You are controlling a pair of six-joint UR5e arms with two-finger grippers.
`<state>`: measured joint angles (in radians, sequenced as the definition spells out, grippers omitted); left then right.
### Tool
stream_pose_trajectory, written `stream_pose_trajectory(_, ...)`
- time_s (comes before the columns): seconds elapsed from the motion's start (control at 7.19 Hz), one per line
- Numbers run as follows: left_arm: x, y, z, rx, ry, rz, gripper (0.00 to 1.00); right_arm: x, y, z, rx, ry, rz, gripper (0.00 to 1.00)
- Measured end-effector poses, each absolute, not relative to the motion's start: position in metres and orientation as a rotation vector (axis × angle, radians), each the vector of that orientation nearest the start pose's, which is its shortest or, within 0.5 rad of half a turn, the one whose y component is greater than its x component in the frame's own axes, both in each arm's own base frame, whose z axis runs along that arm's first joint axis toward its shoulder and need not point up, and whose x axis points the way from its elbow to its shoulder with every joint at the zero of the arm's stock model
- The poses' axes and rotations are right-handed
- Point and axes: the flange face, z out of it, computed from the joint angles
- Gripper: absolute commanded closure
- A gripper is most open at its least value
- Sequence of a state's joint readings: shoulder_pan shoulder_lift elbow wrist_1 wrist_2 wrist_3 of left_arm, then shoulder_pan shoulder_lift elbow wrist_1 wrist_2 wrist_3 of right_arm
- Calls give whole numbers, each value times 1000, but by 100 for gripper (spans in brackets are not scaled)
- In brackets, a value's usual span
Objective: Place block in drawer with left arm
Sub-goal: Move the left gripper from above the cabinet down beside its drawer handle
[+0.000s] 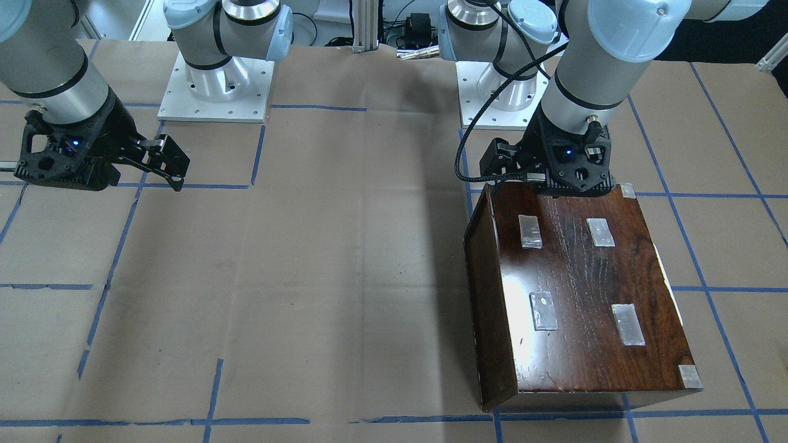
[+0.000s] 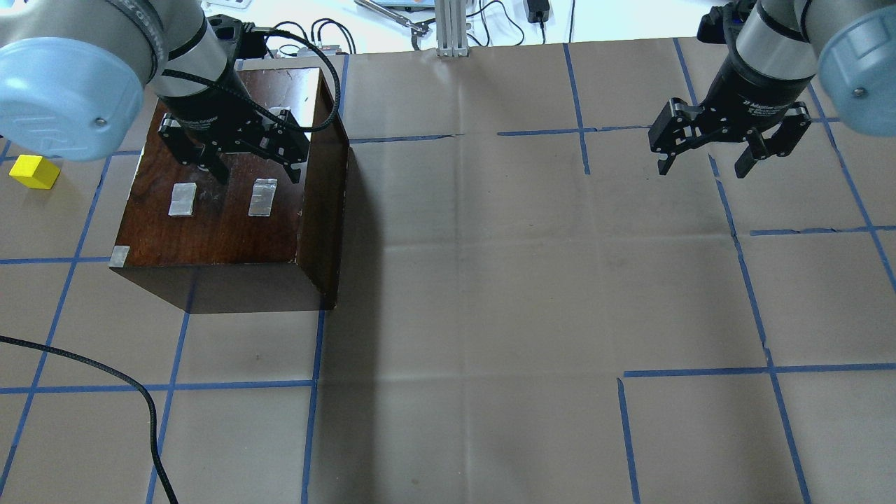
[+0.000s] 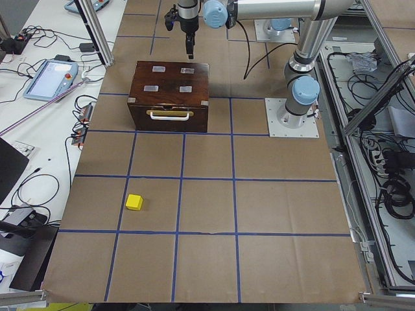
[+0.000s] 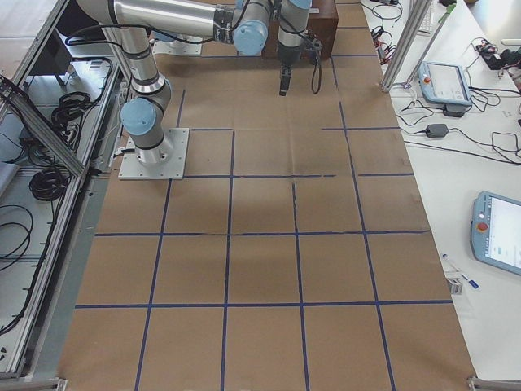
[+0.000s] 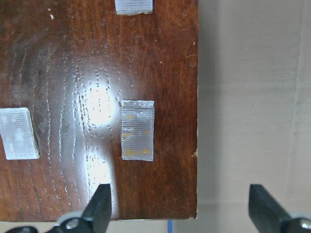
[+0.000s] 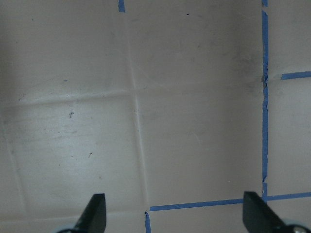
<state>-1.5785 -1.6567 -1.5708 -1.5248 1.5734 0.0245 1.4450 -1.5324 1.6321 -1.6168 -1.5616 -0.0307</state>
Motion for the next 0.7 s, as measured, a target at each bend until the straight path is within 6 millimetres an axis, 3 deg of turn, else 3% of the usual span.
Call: stream_pose_trajectory(0.7, -136, -520, 455, 47, 3141, 40, 1, 70, -514, 444, 149, 3124, 82, 0)
